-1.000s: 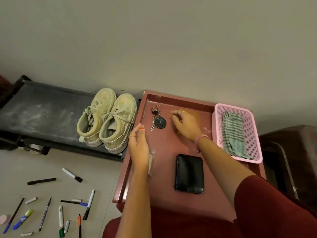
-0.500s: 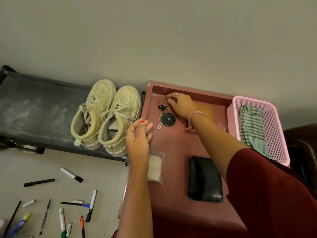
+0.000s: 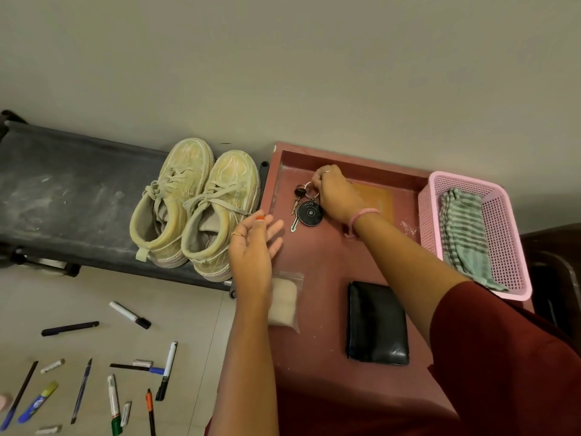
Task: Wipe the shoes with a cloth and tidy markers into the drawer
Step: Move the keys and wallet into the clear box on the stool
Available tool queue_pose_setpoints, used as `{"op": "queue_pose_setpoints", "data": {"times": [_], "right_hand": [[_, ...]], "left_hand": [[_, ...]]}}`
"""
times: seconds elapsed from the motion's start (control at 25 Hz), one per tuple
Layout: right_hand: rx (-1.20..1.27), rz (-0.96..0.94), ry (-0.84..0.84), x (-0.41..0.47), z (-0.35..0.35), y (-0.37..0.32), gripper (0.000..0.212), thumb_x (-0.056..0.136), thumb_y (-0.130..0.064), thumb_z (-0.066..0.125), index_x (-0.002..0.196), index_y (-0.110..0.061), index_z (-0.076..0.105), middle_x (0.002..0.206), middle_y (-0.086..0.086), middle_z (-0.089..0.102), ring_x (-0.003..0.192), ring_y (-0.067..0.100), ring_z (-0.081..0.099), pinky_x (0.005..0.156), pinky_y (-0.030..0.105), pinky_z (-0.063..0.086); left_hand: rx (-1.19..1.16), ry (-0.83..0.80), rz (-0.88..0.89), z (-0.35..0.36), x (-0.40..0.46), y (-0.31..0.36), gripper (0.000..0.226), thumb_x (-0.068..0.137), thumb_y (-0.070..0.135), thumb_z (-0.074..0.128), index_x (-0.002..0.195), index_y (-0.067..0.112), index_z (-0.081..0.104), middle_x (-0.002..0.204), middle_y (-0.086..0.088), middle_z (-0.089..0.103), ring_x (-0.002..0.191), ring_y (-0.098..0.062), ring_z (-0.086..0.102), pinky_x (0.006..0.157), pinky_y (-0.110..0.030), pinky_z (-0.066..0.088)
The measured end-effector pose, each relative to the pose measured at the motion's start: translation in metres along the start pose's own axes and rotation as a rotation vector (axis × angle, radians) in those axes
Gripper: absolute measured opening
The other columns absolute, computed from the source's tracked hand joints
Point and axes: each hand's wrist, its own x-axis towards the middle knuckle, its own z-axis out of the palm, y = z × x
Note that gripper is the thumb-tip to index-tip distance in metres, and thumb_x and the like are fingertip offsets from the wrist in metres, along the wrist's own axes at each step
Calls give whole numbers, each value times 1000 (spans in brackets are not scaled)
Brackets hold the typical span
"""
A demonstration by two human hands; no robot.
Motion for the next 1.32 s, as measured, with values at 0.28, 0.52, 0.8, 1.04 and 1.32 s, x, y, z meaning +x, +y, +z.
{"op": "queue_pose_setpoints", "data": {"times": [0.28,0.52,0.8,1.04,1.32], "right_hand": [[299,-92,-16,-24,-40,-4,15,96,-1,46,105,-6,57,81,7,66,55,-7,60,64,7,48],[90,-242,-39,-54,-85,-16,26,92,-3,57,116,-6,65,100,0,69,82,6,61,72,-6,36],[92,-242,205,-108,-139,-33,18,89,-9,60,101,-9,74,102,3,73,82,6,57,69,-6,31],[116,-195,281,-169,-211,-50,19,89,-13,65,105,-6,71,89,9,74,73,9,66,70,0,42],[260,-207,400,-266,-285,-63,13,86,-11,67,97,-10,72,83,6,73,75,14,71,80,29,57]], "left_hand": [[-12,1,3,-1,-1,1,14,100,18,47,106,21,60,107,-2,69,95,-10,71,75,-23,58],[24,14,2,-6,-18,4,15,100,18,49,108,22,61,103,5,70,91,-5,70,72,-20,57],[133,57,66,-19,-65,24,18,100,13,47,107,20,63,94,9,69,74,7,65,62,-9,51],[219,-36,170,-14,-114,59,18,98,16,50,106,24,65,100,7,70,85,-1,65,74,-18,52],[293,-289,268,41,-183,94,17,95,16,57,109,24,63,108,3,67,102,-13,65,98,-38,50]]}}
